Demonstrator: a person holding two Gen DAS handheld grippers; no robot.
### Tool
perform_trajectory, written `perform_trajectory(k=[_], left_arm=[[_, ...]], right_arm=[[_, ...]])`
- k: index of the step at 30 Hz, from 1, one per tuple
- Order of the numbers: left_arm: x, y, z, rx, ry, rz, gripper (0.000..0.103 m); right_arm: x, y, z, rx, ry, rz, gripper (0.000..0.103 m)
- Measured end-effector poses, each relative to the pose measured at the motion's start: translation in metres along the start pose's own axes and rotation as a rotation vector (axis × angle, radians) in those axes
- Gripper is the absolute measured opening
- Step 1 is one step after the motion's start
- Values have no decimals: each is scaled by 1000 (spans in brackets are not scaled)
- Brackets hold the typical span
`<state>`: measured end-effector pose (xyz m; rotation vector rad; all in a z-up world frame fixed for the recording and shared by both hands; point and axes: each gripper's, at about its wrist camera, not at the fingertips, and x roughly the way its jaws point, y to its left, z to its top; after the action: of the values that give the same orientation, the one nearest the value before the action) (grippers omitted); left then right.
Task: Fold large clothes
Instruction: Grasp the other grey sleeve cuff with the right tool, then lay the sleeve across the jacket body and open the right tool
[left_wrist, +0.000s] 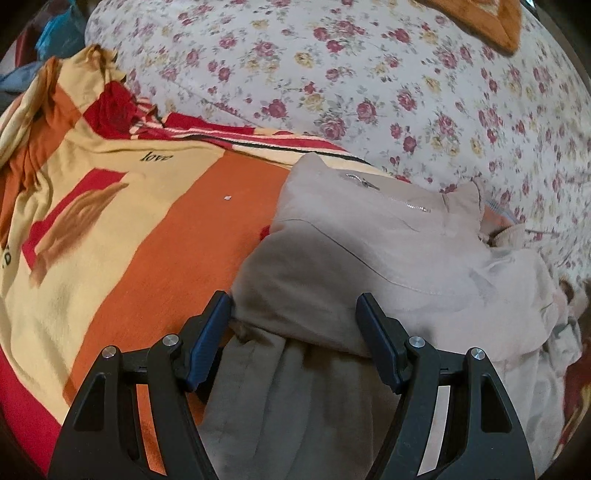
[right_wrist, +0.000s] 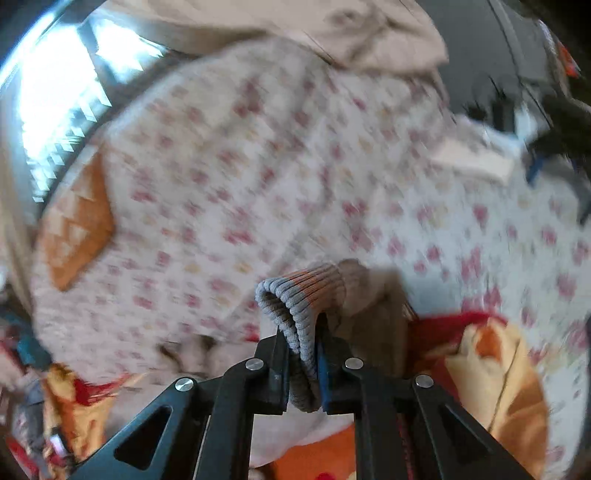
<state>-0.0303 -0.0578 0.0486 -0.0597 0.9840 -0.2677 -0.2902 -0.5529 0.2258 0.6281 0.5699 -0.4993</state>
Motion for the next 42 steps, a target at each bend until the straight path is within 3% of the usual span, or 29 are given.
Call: perform_trajectory(k=[3, 6, 11, 15, 18, 21, 22, 23, 27, 29, 32, 38, 42], left_arm=[[-9, 5, 1, -27, -14, -21, 71], [-19, 7, 3, -44, -34, -51, 71], [-36, 16, 10, -69, -73, -111, 71], [-48, 26, 16, -91, -105, -150, 71], [-48, 35, 20, -117, -109, -190, 71], [-37, 42, 24, -147, -66, -244, 71], [-32, 44, 25, -164, -47, -261, 71], [-28, 48, 27, -192, -23, -295, 71], [-27, 55, 28, -273, -16, -395, 86], [-28, 54, 29, -285, -24, -418, 86], [-29, 46, 28, -265, -24, -437, 86], [-18, 16, 22, -172, -13, -375, 86], [-13, 1, 15, -105, -28, -316, 86]], right_arm=[[-34, 34, 15, -73, -34, 100, 11], [-52, 81, 22, -163, -6, 242, 11], [-54, 167, 17, -309, 101, 486, 11], [-25, 255, -10, -456, 252, 661, 11], [11, 305, -46, -522, 352, 695, 11], [67, 340, -89, -535, 437, 634, 13], [89, 345, -100, -529, 472, 596, 26], [107, 344, -111, -513, 493, 544, 46], [119, 301, -120, -385, 499, 519, 57], [111, 261, -120, -310, 505, 485, 72], [96, 206, -115, -258, 447, 392, 77], [65, 93, -115, -171, 317, 137, 77], [76, 65, -128, -199, 359, 68, 77]])
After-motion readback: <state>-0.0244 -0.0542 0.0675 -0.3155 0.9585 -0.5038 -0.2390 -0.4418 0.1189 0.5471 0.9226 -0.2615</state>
